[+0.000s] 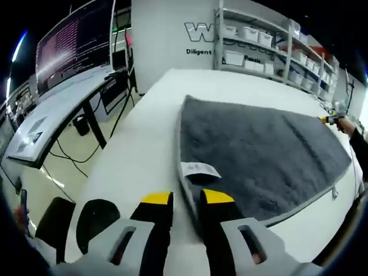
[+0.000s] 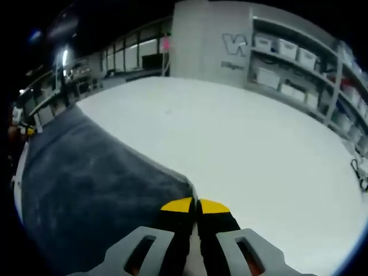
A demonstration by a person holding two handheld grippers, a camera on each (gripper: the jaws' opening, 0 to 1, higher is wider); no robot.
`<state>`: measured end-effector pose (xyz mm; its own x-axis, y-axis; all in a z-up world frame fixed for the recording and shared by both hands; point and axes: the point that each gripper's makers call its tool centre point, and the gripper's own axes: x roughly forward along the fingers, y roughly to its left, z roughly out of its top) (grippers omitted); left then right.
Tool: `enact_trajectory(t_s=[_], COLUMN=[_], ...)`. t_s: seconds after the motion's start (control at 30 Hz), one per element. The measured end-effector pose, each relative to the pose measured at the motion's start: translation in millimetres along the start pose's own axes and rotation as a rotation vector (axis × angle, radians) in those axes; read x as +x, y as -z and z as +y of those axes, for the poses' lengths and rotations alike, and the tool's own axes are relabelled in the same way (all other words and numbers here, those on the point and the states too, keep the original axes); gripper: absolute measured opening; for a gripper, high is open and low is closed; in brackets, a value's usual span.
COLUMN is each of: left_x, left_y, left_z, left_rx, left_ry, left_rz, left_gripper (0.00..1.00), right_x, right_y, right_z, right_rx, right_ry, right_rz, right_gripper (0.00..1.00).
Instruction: Open the folded towel by lifting each exposed corner and separating the folded layers until the towel lies flat within the target outline without major curled edges
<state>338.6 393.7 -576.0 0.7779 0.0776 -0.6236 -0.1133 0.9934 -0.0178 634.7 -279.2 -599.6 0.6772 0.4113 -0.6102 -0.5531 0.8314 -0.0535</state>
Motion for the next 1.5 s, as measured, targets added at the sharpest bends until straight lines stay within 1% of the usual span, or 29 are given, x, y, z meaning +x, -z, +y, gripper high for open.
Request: enact_trajectory(t_s=[0.03, 0.07, 0.17, 0.33, 0.5, 0.6, 0.7, 0.87, 0.93, 0.97, 1.03, 1.07, 1.1, 1.13, 1.17, 1.23, 1.27, 1.3, 1.33, 1.37, 1.4, 1.43, 1.47, 1.5], left_x=[2, 4, 9, 9, 7, 5, 5, 4, 4, 5, 4, 4, 4, 3, 2, 1, 0, 0, -1, -2, -3, -2, -3, -3], left_y=[0.5, 2.1, 6.2, 13.0, 18.4, 24.3, 28.9, 30.2, 28.8, 28.5, 26.5, 24.8, 22.4, 19.1, 17.6, 7.8, 5.1, 2.4, -1.5, -4.2, -3.2, -4.0, -5.4, -7.8], left_z=[-1.7, -4.0, -0.1, 7.6, 8.1, 8.8, 12.9, 12.7, 13.2, 13.4, 15.3, 16.7, 15.7, 13.9, 14.0, 11.6, 11.0, 10.2, 13.9, 17.1, 19.1, 17.3, 16.9, 11.9], left_rx=[-0.004, 0.0, -0.004, -0.026, -0.036, -0.041, -0.047, -0.059, -0.034, -0.021, 0.003, 0.011, 0.026, 0.028, 0.025, 0.047, 0.056, 0.074, 0.109, 0.135, 0.173, 0.165, 0.164, 0.163], left_ry=[0.012, 0.033, 0.025, 0.018, 0.017, 0.013, 0.007, 0.011, 0.001, -0.006, -0.03, -0.043, -0.039, -0.034, -0.034, -0.031, -0.035, -0.035, -0.063, -0.091, -0.108, -0.101, -0.095, -0.062], left_rz=[-0.003, 0.002, 0.008, 0.019, 0.028, 0.034, 0.035, 0.024, 0.014, 0.01, -0.001, -0.01, -0.023, -0.038, -0.04, -0.083, -0.092, -0.1, -0.111, -0.116, -0.097, -0.104, -0.112, -0.127], left_gripper=[0.04, 0.04, 0.03, 0.03, 0.03, 0.02, 0.02, 0.03, 0.04, 0.07, 0.19, 0.32, 0.41, 0.49, 0.59, 0.74, 0.84, 0.91, 0.99, 1.0, 1.0, 1.0, 1.0, 1.0], right_x=[0, 0, -1, -2, -2, -2, -2, -3, -3, -3, -4, -5, -6, -7, -9, -13, -15, -16, -17, -19, -19, -19, -24, -24], right_y=[0.0, 0.0, 0.5, 1.0, 1.1, 1.3, 1.2, 1.0, 1.1, 1.2, 1.6, 1.6, 1.1, 1.0, 1.5, 3.3, 4.1, 4.9, 4.8, 3.3, -0.3, -2.0, 1.3, 0.3], right_z=[0, 1, 2, 5, 6, 6, 6, 7, 7, 8, 9, 8, 6, 5, 5, 5, 5, 5, 2, -6, -11, -12, -14, -16], right_rx=[0.0, 0.002, 0.006, 0.003, -0.012, -0.017, -0.016, -0.029, -0.035, -0.03, -0.029, -0.031, -0.028, -0.026, -0.025, -0.02, -0.021, -0.022, -0.014, 0.014, 0.003, -0.013, -0.013, 0.024], right_ry=[0.001, 0.002, 0.004, 0.011, 0.014, 0.018, 0.022, 0.035, 0.034, 0.032, 0.034, 0.039, 0.05, 0.059, 0.064, 0.067, 0.07, 0.076, 0.097, 0.149, 0.183, 0.199, 0.215, 0.232], right_rz=[0.0, -0.002, -0.004, -0.008, 0.003, 0.004, 0.004, 0.007, 0.006, 0.006, 0.003, -0.002, -0.007, -0.011, -0.012, -0.013, -0.016, -0.02, -0.029, -0.049, -0.08, -0.101, -0.085, -0.099], right_gripper=[0.0, 0.0, 0.0, 0.0, 0.0, 0.0, 0.0, 0.0, 0.0, 0.0, 0.02, 0.06, 0.13, 0.19, 0.23, 0.29, 0.33, 0.37, 0.43, 0.61, 0.83, 1.0, 1.0, 1.0])
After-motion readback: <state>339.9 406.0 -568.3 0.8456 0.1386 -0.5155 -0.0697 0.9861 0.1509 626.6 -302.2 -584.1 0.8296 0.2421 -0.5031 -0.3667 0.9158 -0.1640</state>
